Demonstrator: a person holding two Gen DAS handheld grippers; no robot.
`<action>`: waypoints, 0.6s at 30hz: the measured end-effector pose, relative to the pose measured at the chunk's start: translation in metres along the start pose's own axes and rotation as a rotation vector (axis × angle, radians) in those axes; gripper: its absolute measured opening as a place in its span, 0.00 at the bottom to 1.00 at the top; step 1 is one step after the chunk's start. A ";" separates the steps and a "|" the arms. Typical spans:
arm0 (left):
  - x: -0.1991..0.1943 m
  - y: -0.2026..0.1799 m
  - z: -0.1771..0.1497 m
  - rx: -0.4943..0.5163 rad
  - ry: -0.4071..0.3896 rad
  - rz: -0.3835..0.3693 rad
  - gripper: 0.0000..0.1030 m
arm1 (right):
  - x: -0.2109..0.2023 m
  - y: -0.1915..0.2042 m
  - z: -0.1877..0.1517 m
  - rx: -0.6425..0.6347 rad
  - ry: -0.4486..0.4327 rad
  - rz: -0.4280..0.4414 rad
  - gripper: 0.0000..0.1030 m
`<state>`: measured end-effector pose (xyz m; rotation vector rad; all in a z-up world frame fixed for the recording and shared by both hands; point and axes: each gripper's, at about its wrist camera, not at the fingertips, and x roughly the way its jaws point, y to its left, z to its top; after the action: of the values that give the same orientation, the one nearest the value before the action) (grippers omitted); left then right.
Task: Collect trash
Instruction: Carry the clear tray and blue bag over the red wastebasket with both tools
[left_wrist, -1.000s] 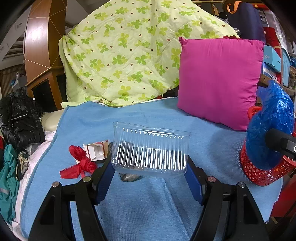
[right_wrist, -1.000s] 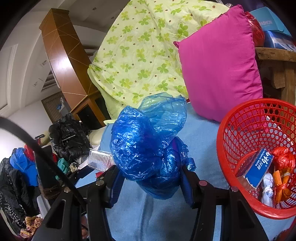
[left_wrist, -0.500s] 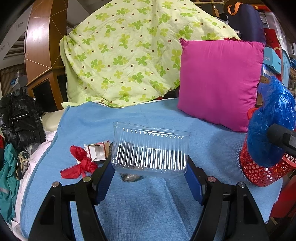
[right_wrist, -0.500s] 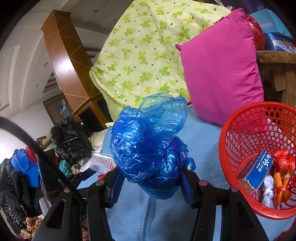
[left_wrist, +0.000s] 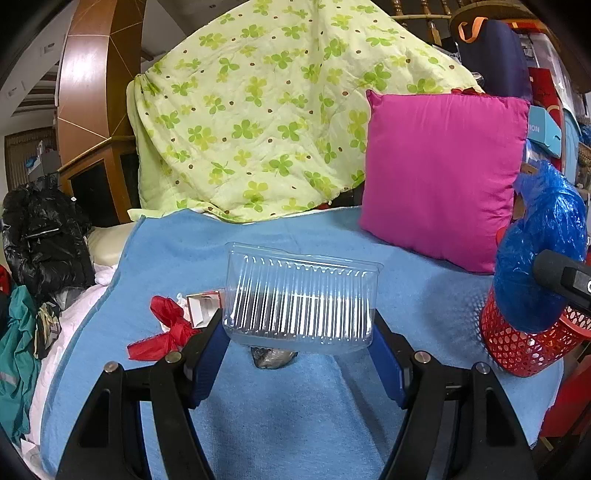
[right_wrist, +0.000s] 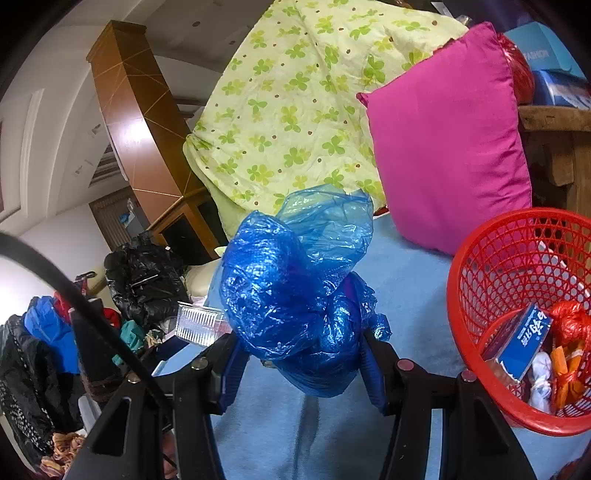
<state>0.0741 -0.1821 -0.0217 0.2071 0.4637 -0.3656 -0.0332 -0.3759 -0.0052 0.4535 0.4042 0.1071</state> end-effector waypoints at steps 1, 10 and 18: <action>0.000 0.000 0.000 0.000 -0.002 -0.002 0.72 | 0.000 -0.001 0.000 -0.004 -0.001 0.000 0.57; 0.003 0.002 -0.001 -0.006 -0.003 -0.033 0.72 | -0.004 0.000 0.002 0.002 -0.011 0.000 0.57; 0.009 0.004 -0.003 -0.041 0.016 -0.069 0.72 | -0.015 0.001 0.000 0.008 -0.043 -0.004 0.57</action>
<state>0.0822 -0.1800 -0.0286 0.1548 0.4941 -0.4217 -0.0475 -0.3779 0.0005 0.4621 0.3633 0.0920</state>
